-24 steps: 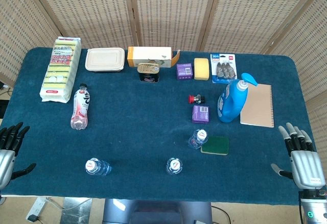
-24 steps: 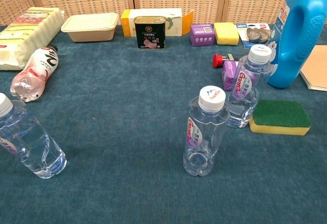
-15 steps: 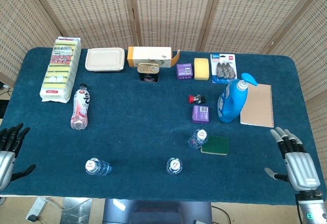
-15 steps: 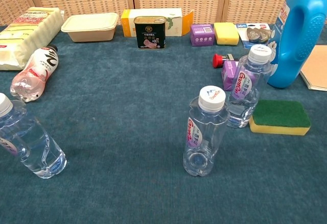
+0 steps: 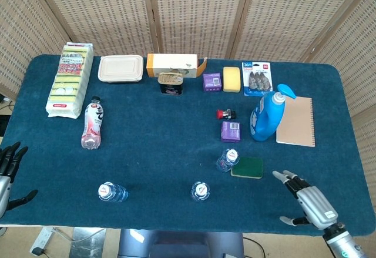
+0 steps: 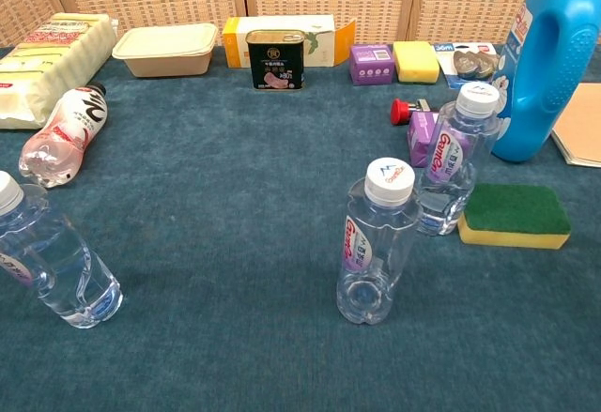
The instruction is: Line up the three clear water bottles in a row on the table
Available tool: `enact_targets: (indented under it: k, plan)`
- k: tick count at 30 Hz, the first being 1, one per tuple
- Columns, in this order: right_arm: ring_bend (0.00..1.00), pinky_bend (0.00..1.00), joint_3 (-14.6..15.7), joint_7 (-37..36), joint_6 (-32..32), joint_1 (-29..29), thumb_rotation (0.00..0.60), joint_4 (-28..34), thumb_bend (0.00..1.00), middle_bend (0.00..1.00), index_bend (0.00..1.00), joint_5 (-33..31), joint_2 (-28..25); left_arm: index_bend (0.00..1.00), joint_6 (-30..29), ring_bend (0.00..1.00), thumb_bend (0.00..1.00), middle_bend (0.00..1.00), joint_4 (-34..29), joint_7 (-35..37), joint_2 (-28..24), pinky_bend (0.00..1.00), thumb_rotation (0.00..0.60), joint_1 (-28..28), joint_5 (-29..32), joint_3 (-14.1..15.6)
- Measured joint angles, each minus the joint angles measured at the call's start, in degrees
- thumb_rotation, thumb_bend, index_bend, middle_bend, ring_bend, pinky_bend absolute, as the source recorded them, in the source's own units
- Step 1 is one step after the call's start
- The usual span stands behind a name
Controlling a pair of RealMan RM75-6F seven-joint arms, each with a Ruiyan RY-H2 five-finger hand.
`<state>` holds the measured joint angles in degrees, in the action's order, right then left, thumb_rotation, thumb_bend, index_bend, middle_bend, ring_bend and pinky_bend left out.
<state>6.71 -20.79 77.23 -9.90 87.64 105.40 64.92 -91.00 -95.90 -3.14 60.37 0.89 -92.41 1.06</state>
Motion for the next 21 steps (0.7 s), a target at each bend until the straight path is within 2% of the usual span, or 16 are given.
enact_targets:
  k: [5,13,21]
  plan:
    - [0.13,0.24,0.23,0.45,-1.04,-2.4,0.6,-1.1,0.0,0.18,0.06,1.8,3.41,0.0,-0.03,0.0,0.04,0.0,0.1,0.63,-0.09,0.02,0.6,-0.05,0.34,-0.22]
    - [0.14,0.27,0.84,0.74,-1.64,-5.18,0.6,0.32,0.0,0.18,0.06,4.09,4.72,0.0,0.5,0.0,0.04,0.0,0.15,1.34,-0.3,0.02,0.6,0.07,1.31,-0.67]
    - [0.15,0.29,-0.01,4.35,-7.51,-8.61,0.6,2.9,0.0,0.18,0.06,2.17,7.68,0.0,0.3,0.0,0.04,0.0,0.25,1.99,-0.41,0.02,0.6,-0.04,1.2,-0.74]
